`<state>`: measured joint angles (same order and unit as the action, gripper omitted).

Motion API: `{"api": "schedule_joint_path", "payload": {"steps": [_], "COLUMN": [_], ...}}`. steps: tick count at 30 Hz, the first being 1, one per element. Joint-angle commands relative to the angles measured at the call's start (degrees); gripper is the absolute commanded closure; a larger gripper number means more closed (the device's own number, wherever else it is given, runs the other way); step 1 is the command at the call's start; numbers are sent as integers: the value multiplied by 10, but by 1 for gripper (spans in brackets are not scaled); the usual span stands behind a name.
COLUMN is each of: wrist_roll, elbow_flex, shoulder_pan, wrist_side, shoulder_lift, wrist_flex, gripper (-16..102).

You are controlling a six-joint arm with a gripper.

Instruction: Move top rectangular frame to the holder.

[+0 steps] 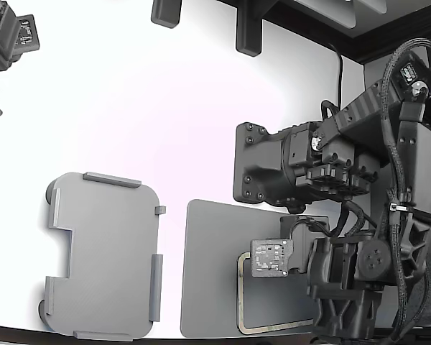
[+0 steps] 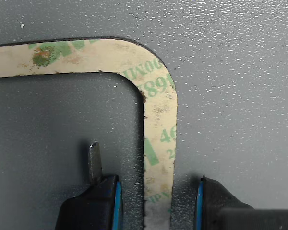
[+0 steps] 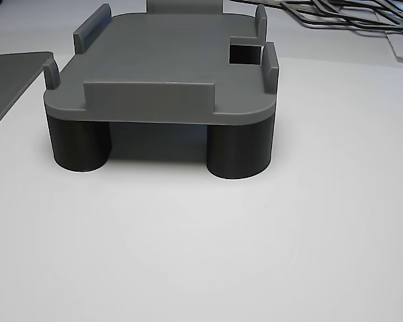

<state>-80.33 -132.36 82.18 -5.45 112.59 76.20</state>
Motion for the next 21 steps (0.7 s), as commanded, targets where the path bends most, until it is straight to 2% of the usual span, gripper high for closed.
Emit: {"api": "schedule_joint_path", "payload": {"steps": [1, 5, 10, 17, 21], "wrist_roll": [0, 0, 0, -4, -5], "elbow_flex": [8, 3, 0, -2, -1], "shoulder_pan": [-6, -6, -6, -6, -6], "wrist_side": [1, 0, -2, 1, 4], "shoulder_lift": [13, 18, 20, 21, 21], "wrist_flex": [1, -1, -4, -4, -4], "gripper": [27, 30, 40, 68, 90]}}
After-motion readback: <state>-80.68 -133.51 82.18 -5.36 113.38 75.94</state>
